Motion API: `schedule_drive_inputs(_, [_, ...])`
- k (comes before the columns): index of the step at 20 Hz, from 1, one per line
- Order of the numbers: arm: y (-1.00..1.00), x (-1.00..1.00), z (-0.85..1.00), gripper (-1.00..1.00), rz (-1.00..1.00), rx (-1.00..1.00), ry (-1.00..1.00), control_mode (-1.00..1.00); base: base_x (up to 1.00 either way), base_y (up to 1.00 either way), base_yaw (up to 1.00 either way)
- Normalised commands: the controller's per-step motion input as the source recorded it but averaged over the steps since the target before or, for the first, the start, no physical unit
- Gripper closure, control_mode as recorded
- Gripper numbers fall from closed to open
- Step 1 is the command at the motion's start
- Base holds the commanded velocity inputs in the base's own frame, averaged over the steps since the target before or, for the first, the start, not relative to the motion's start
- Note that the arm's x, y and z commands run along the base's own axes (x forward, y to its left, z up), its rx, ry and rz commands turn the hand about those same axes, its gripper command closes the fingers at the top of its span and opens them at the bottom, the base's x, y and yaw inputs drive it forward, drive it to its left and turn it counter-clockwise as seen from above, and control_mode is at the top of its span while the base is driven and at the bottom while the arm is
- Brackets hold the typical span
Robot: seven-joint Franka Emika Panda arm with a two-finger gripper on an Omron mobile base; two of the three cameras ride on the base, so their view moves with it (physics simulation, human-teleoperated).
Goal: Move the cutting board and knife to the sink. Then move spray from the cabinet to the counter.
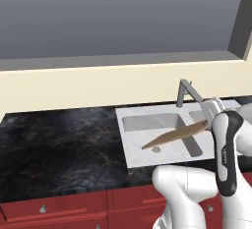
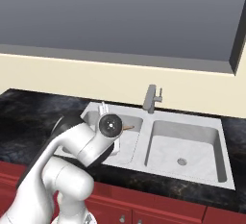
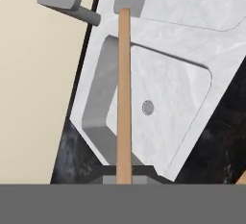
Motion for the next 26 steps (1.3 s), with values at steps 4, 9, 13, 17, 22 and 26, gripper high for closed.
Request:
schedule_drive_inputs(4, [0.0,0.41,-0.27,1.0,-0.03,-0.01,0.0,-1.0,0.0,0.0,0.0])
schedule_drive_inputs(9, [0.0,0.45,-0.3,1.0,-0.03,-0.01,0.0,-1.0,0.0,0.0,0.0])
schedule_drive_inputs(13, [0.0,0.41,-0.2,1.0,-0.03,0.0,0.0,-1.0,0.0,0.0,0.0])
schedule_drive_inputs(17, [0.0,0.38,-0.19,1.0,-0.03,0.0,0.0,-1.0,0.0,0.0,0.0])
schedule_drive_inputs(22, [0.0,0.41,-0.24,1.0,-0.03,0.0,0.0,-1.0,0.0,0.0,0.0])
schedule_drive_inputs(26, [0.0,0.37,-0.25,1.0,-0.02,0.0,0.0,-1.0,0.0,0.0,0.0])
